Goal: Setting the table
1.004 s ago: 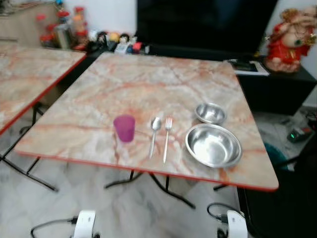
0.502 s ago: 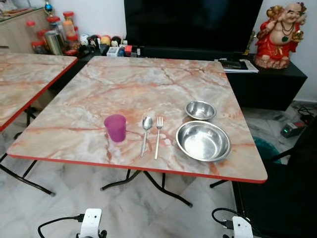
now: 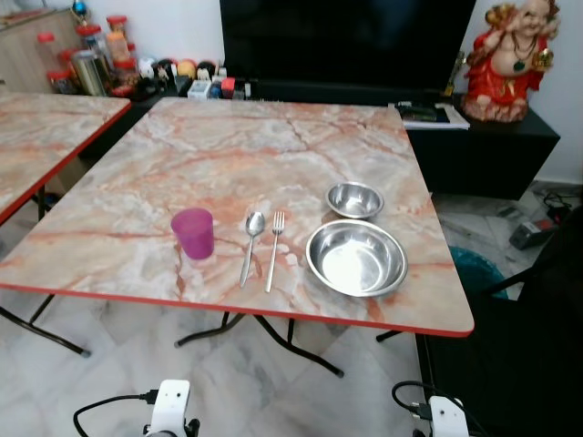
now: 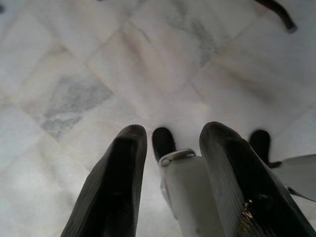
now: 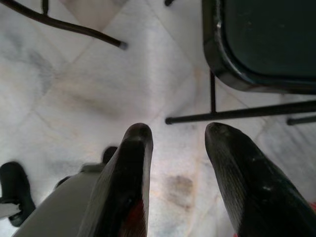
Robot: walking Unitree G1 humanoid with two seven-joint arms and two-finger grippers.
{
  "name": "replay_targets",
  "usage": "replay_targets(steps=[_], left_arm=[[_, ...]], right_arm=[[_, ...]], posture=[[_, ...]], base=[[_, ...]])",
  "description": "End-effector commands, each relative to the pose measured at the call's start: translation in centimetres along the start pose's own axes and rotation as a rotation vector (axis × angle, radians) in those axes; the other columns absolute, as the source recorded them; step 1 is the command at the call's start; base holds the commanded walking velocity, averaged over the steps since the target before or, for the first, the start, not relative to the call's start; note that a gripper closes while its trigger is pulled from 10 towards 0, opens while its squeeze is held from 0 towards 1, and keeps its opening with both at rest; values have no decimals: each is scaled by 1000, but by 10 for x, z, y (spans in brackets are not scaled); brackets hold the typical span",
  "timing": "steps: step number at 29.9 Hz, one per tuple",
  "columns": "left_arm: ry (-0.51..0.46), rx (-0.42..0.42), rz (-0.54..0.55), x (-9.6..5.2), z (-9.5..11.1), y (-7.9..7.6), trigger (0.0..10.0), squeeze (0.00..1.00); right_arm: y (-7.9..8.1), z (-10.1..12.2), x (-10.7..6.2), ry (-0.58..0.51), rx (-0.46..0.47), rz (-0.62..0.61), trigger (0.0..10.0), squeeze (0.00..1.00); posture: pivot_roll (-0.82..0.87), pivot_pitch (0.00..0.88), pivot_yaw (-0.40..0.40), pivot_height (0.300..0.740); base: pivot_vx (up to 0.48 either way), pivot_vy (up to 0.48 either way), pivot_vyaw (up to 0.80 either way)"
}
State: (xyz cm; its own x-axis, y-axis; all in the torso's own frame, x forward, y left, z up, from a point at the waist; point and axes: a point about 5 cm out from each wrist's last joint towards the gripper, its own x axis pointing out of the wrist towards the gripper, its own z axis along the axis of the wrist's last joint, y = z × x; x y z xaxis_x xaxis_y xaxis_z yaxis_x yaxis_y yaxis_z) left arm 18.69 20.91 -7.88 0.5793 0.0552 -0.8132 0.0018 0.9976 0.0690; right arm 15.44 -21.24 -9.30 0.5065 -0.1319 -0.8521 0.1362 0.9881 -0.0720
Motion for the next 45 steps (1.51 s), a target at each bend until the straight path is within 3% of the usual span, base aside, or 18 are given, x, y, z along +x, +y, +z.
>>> replay_targets(steps=[1,18,32,45], left_arm=[[10,4,-16,0,-2,-5,10000,0],[11,12,-25,0,-2,-6,10000,0],[6,-10,-13,0,-2,-5,10000,0],[6,-17,-7,0,-2,-5,10000,0]], right_arm=[[-5,2,0,-3,-4,-13,10000,0],[-6,2,0,-1,-10,-10,10000,0],[-6,2,0,6,-5,-8,10000,0],[-5,2,0,11,-19,2,10000,0]], posture=[[29,0,-34,740],[28,0,-36,740],[25,0,-37,740],[27,0,-37,740]], base=[[0,-296,0],[0,-295,-163],[0,0,0],[0,0,-746]])
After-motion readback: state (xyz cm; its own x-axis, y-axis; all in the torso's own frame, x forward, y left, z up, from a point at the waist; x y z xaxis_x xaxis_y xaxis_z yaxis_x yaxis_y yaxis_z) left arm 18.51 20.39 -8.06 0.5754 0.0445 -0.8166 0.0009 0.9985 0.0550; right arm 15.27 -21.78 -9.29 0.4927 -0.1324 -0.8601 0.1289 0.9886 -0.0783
